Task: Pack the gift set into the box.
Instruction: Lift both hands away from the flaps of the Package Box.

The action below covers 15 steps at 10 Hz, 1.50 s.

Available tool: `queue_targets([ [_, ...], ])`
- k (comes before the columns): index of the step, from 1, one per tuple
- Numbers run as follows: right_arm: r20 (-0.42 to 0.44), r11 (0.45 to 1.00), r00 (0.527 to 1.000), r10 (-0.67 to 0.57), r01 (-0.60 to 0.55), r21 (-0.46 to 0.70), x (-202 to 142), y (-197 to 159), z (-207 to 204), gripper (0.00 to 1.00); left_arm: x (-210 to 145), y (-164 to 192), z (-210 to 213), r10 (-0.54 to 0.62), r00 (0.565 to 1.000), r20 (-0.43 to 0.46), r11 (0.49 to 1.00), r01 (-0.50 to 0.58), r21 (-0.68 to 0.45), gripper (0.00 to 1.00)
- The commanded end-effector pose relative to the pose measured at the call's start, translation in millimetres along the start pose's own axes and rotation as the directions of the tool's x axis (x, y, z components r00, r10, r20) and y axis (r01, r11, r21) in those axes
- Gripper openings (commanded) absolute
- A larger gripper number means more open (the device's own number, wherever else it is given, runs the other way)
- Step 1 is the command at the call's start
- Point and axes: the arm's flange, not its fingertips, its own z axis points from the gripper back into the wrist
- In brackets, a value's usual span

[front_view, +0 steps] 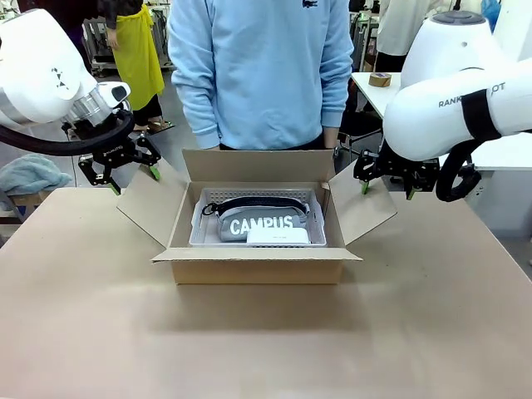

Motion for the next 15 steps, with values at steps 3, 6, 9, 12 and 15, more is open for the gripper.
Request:
queue_targets([
  [3, 0.109, 0.922, 0.991, 0.084, -0.119, 0.368, 11.4, -39.7, 107.4, 1.00, -22.9, 5.7, 146.2, -0.205, 0.976, 0.069, 0.934, 0.217, -0.285, 1.00],
  [6, -0.051, 0.597, 0.997, -0.059, 0.076, 0.799, 9.3, -168.2, 131.0, 1.00, -34.1, 109.2, 193.2, -0.200, 0.975, 0.097, 0.627, 0.204, -0.752, 1.00],
  [9, -0.269, 0.236, 0.931, -0.248, 0.328, 0.915, -21.4, -261.5, 44.8, 1.00, -22.8, 224.6, 97.4, 0.027, 0.990, -0.140, 0.278, -0.142, -0.950, 1.00],
  [12, -0.256, 0.247, 0.927, -0.274, 0.325, 0.913, -34.8, -274.3, 46.6, 1.00, -49.7, 248.4, 94.1, 0.042, 0.998, -0.045, 0.315, -0.056, -0.947, 1.00],
  [15, -0.256, 0.247, 0.927, -0.274, 0.325, 0.913, -34.8, -274.3, 46.6, 1.00, -49.7, 248.4, 94.1, 0.042, 0.998, -0.045, 0.315, -0.056, -0.947, 1.00],
])
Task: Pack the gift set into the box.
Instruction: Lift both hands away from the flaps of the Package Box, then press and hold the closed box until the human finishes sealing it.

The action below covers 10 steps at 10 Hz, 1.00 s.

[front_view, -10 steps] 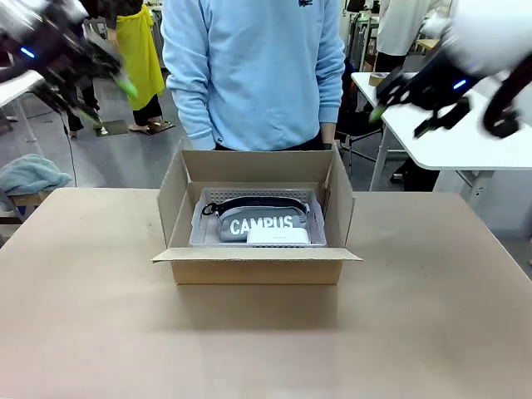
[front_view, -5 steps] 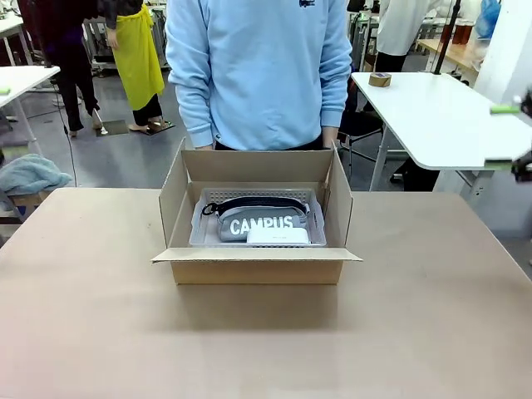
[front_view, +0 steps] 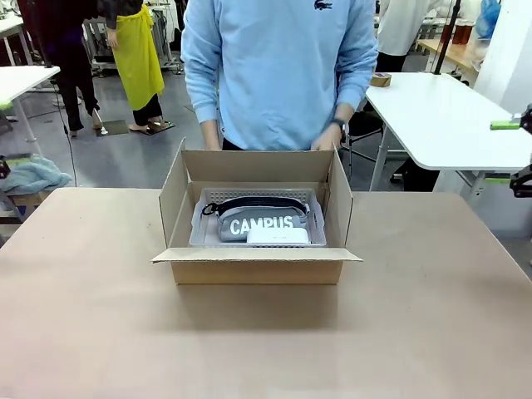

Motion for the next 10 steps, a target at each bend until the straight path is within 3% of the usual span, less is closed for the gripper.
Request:
queue_targets([
  [1, 0.006, 1.000, 1.000, 0.017, -0.017, 0.024, 0.0, 0.1, 2.6, 1.00, -7.2, 2.7, 0.1, -0.009, 1.000, 0.006, 1.000, 0.008, 0.016, 1.00],
  [10, 0.006, 1.000, 1.000, 0.017, -0.017, 0.024, 0.0, 0.1, 2.6, 1.00, -7.2, 2.7, 0.1, -0.009, 1.000, 0.006, 1.000, 0.008, 0.016, 1.00],
])
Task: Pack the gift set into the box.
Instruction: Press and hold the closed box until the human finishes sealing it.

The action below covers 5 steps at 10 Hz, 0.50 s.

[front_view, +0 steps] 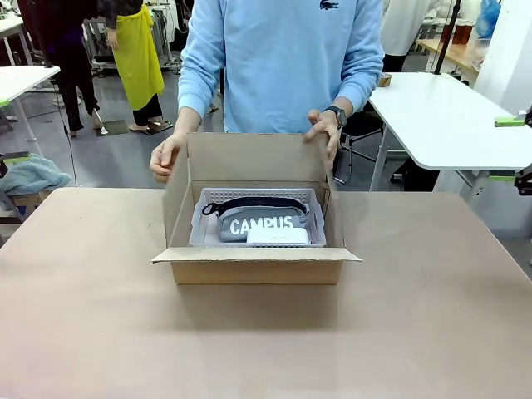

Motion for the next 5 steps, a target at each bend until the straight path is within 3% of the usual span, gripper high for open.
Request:
queue_targets([
  [1, 0.006, 0.999, 1.000, 0.019, -0.019, 0.027, 0.2, -0.1, -2.0, 1.00, -3.0, -0.1, -0.7, -0.014, 1.000, 0.003, 1.000, 0.014, 0.010, 1.00],
  [5, 0.006, 0.999, 1.000, 0.019, -0.019, 0.027, 0.2, -0.1, -2.0, 1.00, -3.0, -0.1, -0.7, -0.014, 1.000, 0.003, 1.000, 0.014, 0.010, 1.00],
])
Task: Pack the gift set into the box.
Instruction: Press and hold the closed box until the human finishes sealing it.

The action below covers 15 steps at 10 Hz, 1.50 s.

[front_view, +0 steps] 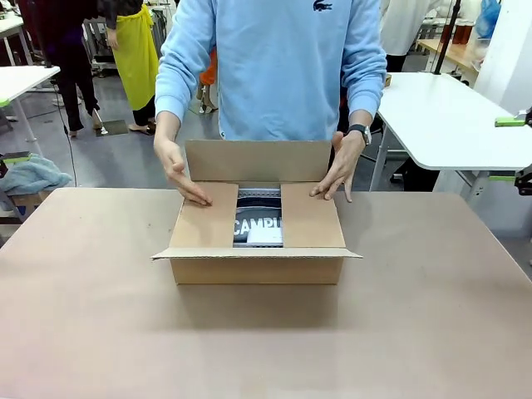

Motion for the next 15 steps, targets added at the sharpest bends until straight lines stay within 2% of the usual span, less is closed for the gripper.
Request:
queue_targets([
  [1, 0.006, 0.999, 1.000, 0.019, -0.019, 0.027, 0.3, -0.1, -2.3, 1.00, -3.0, -0.1, -0.7, -0.014, 1.000, 0.002, 1.000, 0.014, 0.010, 1.00],
  [15, 0.006, 0.999, 1.000, 0.019, -0.019, 0.027, 0.3, -0.1, -2.3, 1.00, -3.0, -0.1, -0.7, -0.014, 1.000, 0.002, 1.000, 0.014, 0.010, 1.00],
])
